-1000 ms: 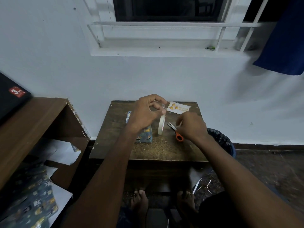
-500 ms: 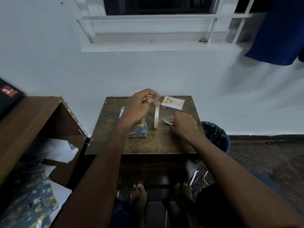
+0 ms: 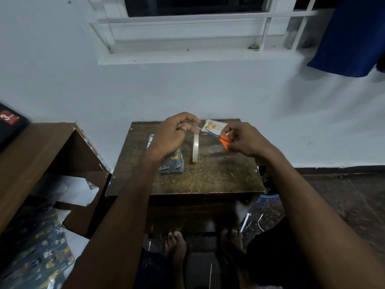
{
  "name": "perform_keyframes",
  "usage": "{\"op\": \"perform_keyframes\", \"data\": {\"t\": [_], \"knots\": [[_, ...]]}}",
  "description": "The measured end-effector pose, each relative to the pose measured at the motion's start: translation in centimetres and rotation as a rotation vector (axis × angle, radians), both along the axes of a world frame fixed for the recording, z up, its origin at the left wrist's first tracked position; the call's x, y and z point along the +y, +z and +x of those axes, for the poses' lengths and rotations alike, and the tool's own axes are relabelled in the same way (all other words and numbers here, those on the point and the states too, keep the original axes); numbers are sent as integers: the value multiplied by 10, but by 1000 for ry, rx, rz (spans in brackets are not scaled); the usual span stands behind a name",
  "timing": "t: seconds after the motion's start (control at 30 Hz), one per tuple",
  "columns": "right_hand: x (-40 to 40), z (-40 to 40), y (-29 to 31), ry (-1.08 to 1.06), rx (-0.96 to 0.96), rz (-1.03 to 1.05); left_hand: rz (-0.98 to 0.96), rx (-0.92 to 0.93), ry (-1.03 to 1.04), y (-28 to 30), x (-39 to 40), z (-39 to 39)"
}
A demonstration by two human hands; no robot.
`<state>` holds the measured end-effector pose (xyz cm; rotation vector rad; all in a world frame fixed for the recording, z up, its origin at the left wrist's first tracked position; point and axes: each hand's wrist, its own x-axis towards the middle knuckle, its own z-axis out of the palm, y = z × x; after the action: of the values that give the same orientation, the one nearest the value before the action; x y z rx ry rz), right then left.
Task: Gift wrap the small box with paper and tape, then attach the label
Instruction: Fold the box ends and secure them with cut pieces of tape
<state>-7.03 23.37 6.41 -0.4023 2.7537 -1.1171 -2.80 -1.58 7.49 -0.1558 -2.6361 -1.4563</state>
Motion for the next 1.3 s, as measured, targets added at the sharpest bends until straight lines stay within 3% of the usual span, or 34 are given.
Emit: {"op": "perform_keyframes", "data": {"t": [0.57,1.3], "knots": [[-18,10,6,48,133,-86,-93,9,-34,-1,0,-1],[-20,11,8,100,176,-15,-129,-6,-34,-6,-4,-3]]}}
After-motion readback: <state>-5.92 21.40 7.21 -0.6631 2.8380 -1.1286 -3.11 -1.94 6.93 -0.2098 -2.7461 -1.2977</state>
